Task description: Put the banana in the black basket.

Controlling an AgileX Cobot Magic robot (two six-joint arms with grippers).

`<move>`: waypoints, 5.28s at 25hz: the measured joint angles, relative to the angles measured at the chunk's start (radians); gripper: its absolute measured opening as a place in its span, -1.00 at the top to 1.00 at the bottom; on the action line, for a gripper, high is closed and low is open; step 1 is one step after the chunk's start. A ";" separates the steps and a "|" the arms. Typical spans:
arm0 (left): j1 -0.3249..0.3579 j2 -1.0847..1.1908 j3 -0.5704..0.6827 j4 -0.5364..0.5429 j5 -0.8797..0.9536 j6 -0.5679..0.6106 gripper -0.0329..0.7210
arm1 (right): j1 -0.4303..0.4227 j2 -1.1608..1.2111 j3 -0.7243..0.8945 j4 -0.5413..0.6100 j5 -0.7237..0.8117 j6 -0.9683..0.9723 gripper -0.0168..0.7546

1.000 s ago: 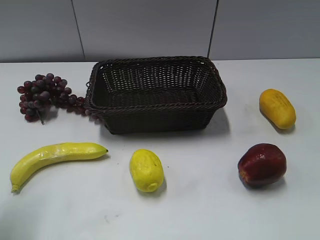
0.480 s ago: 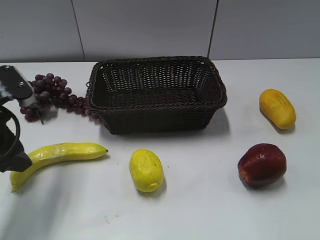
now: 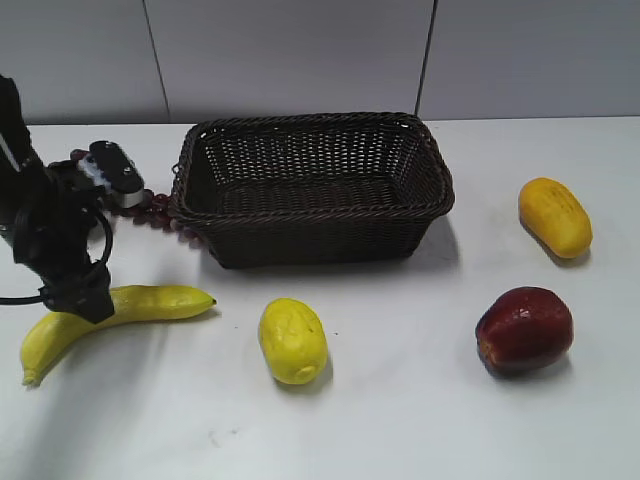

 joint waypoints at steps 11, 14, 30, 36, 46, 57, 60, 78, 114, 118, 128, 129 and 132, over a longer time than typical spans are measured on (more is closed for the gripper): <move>0.000 0.103 -0.024 -0.006 0.004 0.002 -0.56 | 0.000 0.000 0.000 0.000 0.000 0.000 -0.47; 0.000 0.103 -0.024 -0.010 0.002 0.002 -0.20 | 0.000 0.000 0.000 0.000 0.000 0.000 -0.47; 0.000 -0.091 -0.024 0.122 0.211 0.003 0.09 | 0.000 0.000 0.000 0.000 0.000 0.000 -0.47; -0.018 -0.237 -0.030 0.215 0.332 0.047 0.09 | 0.000 0.000 0.000 0.000 0.000 0.000 -0.47; -0.118 -0.245 -0.219 0.318 0.349 0.068 0.09 | 0.000 0.000 0.000 0.000 0.000 0.000 -0.47; -0.270 0.095 -0.775 0.324 0.471 0.024 0.09 | 0.000 0.000 0.000 0.000 0.000 0.000 -0.47; -0.307 0.191 -0.896 0.324 0.472 -0.001 0.09 | 0.000 0.000 0.000 0.000 0.000 0.000 -0.47; -0.349 0.484 -1.003 0.329 0.124 0.008 0.09 | 0.000 0.000 0.000 0.000 0.000 0.000 -0.47; -0.129 0.200 -1.010 0.331 0.391 -0.475 -0.67 | 0.000 0.000 0.000 0.000 0.000 0.000 -0.47; -0.029 0.150 -1.011 0.343 0.460 -0.660 -0.65 | 0.000 0.000 0.000 0.000 0.000 0.000 -0.47; 0.089 0.039 -0.841 0.204 0.477 -0.732 -0.65 | 0.000 0.000 0.000 0.000 0.000 0.000 -0.47; 0.095 0.014 -0.799 0.198 0.477 -0.732 -0.65 | 0.000 0.000 0.000 0.000 0.000 0.000 -0.47; 0.122 -0.072 -0.662 0.191 0.477 -0.733 -0.65 | 0.000 0.000 0.000 0.000 0.000 0.000 -0.47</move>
